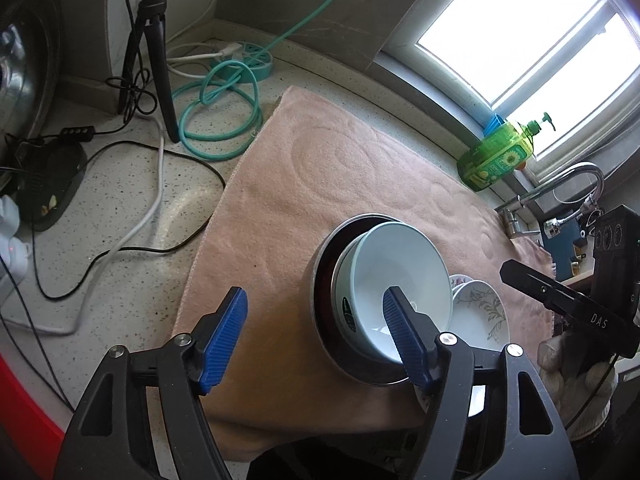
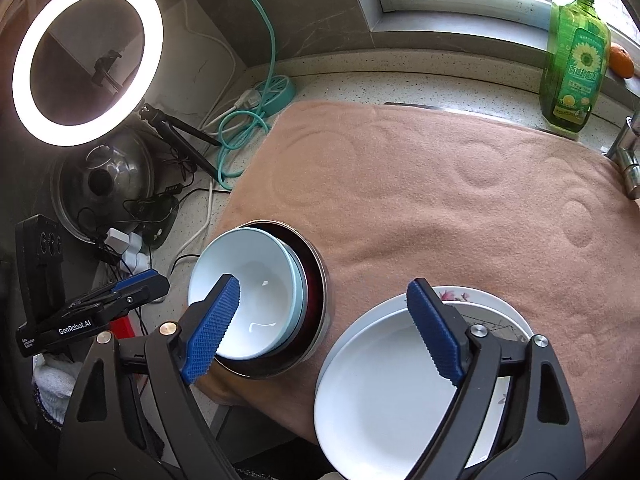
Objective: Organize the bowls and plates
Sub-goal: 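Move the right gripper to the rim of the nested bowl stack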
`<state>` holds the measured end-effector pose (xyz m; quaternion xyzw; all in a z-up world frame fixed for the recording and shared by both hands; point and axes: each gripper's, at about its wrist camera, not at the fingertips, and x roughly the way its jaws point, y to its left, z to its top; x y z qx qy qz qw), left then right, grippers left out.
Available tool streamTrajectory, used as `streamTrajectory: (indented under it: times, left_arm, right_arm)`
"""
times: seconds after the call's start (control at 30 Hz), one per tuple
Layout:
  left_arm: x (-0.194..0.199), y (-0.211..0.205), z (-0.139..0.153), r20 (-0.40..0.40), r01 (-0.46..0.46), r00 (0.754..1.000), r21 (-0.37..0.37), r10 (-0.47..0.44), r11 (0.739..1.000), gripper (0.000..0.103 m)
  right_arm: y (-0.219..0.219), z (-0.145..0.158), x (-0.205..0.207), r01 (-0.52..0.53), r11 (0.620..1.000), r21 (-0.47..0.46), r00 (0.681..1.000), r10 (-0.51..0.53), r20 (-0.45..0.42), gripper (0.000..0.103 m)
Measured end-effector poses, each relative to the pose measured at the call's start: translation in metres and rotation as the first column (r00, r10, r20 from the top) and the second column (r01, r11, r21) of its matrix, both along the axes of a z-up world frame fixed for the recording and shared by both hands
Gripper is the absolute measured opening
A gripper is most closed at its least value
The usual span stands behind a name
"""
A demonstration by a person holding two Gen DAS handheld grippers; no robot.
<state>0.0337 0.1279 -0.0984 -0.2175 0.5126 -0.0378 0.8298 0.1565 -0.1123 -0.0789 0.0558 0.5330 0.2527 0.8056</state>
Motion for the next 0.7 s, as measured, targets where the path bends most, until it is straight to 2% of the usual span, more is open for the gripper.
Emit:
streamTrajectory:
  times: [0.17, 0.6, 0.7]
  left_arm:
    - [-0.009, 0.004, -0.006, -0.016, -0.024, 1.0, -0.005, 0.024, 1.0, 0.07]
    - [-0.02, 0.002, -0.015, 0.001, -0.049, 0.999, 0.031, 0.049, 0.998, 0.07]
    - [-0.019, 0.0, -0.016, 0.007, -0.038, 0.999, 0.028, 0.038, 0.999, 0.068]
  right_arm:
    - [-0.01, -0.004, -0.004, 0.018, 1.0, 0.013, 1.0, -0.018, -0.011, 0.088]
    - [-0.015, -0.011, -0.017, 0.04, 0.999, 0.002, 0.999, -0.04, 0.034, 0.088]
    - [-0.012, -0.013, -0.018, 0.036, 0.999, -0.002, 0.999, -0.036, 0.033, 0.083]
